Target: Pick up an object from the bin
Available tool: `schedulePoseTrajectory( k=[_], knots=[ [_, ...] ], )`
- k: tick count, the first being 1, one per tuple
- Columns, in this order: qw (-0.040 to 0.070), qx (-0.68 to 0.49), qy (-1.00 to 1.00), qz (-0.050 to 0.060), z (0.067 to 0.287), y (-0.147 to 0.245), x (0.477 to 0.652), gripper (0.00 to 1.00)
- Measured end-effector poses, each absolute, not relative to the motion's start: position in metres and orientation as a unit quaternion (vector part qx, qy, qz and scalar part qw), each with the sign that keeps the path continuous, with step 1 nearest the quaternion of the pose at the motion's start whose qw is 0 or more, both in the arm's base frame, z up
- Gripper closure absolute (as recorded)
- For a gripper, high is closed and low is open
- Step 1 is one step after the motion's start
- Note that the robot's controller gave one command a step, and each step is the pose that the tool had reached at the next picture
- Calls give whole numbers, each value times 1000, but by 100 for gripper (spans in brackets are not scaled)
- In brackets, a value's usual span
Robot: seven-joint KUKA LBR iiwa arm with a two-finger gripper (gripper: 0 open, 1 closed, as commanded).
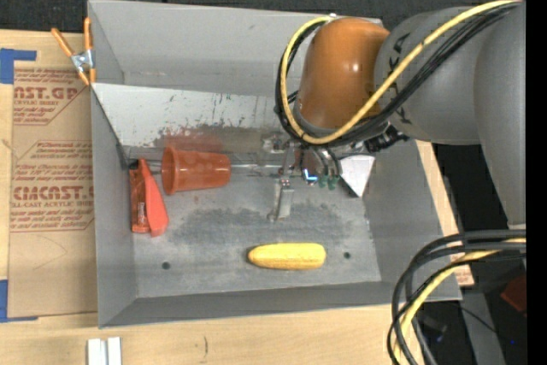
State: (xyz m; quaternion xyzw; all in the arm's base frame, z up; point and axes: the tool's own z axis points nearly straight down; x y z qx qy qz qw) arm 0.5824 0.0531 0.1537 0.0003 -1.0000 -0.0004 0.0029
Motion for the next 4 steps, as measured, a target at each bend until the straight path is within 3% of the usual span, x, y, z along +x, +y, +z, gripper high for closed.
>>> schedulePoseTrajectory(
  k=[1,2,3,4],
  knots=[
    [-1,0,-1000,-1,159,53,584,0],
    [-1,59,-998,0,114,31,538,0],
    [1,78,-997,0,116,83,544,0],
    [-1,86,-996,-2,113,53,517,0]
  ],
)
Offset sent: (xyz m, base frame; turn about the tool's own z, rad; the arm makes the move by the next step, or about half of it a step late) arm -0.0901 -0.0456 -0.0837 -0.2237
